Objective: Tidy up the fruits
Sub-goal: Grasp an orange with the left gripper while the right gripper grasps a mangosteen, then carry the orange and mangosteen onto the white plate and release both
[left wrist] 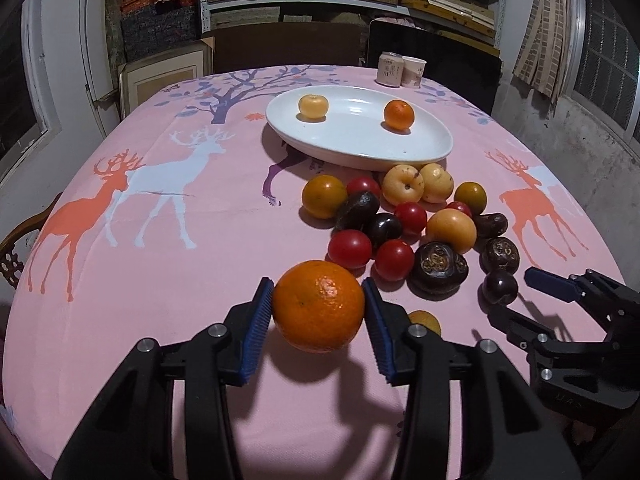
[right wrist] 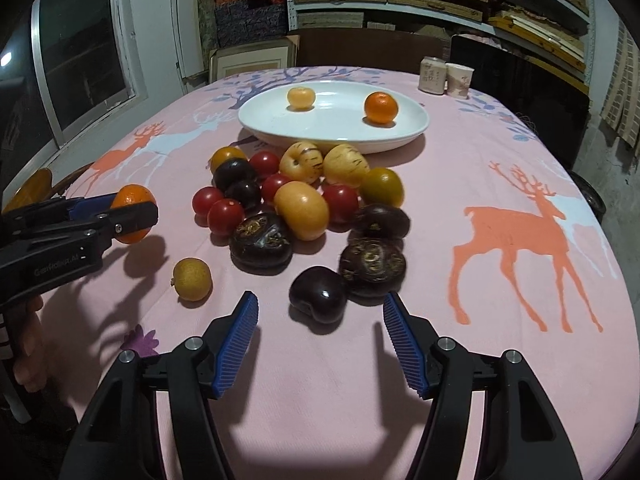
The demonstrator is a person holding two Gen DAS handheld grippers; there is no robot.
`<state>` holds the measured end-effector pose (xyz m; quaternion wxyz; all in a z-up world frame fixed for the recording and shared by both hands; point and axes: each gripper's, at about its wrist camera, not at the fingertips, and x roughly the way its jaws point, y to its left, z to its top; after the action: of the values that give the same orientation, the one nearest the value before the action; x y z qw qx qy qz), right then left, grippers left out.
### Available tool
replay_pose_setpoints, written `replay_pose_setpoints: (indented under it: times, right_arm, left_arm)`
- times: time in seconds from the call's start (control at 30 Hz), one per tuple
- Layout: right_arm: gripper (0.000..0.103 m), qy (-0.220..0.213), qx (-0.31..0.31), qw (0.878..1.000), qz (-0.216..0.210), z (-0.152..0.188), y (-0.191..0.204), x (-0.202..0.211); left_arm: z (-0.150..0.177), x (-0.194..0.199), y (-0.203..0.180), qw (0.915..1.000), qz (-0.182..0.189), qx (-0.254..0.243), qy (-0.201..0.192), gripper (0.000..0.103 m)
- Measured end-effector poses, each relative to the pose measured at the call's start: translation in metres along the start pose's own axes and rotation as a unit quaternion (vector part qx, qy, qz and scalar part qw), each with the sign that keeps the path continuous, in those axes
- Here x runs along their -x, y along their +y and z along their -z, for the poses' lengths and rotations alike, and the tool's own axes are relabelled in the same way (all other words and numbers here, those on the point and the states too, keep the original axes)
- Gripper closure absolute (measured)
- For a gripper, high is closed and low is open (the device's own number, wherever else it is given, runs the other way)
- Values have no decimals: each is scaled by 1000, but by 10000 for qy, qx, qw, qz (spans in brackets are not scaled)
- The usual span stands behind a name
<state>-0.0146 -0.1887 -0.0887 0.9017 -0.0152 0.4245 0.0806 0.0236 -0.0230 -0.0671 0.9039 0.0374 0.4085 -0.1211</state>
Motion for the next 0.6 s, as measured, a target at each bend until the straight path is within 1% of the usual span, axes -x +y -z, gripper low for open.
replay_pose_setpoints:
  times: [0.03, 0.07, 0.1, 0.17, 0.27, 0.37, 0.47, 0.6]
  right_arm:
    - [53, 70, 3, 10000, -35, -1, 2, -4]
    - [53, 57, 16, 10000, 47, -2, 4, -7]
    - [55, 16, 47, 9999, 105, -3, 6, -8]
    - [58, -17, -11, 9999, 119, -5, 4, -10]
    - [70, -19, -147, 9997, 177, -6, -2, -13]
    - [70, 35, -230, 9997, 67, -3, -5, -13]
    - [69, 116, -210, 9997, 74, -2, -4, -14]
    - [68, 95, -244, 9996, 72, -5, -5, -17]
  left_arm:
    - [1, -1, 0, 10000, 16, 4, 21, 59]
    - [1, -2, -1, 10000, 23, -4, 38, 59]
    - [2, -3, -1, 10000, 11, -26, 55, 59]
    - [3, -5, -2, 10000, -14, -45, 66, 59]
    - [4, -7, -2, 9999, -13, -44, 103, 59]
    - [4, -7, -2, 9999, -32, -50, 94, 59]
    - [5, -8, -1, 9999, -39, -35, 86, 59]
    - [4, -8, 0, 9999, -29, -41, 90, 59]
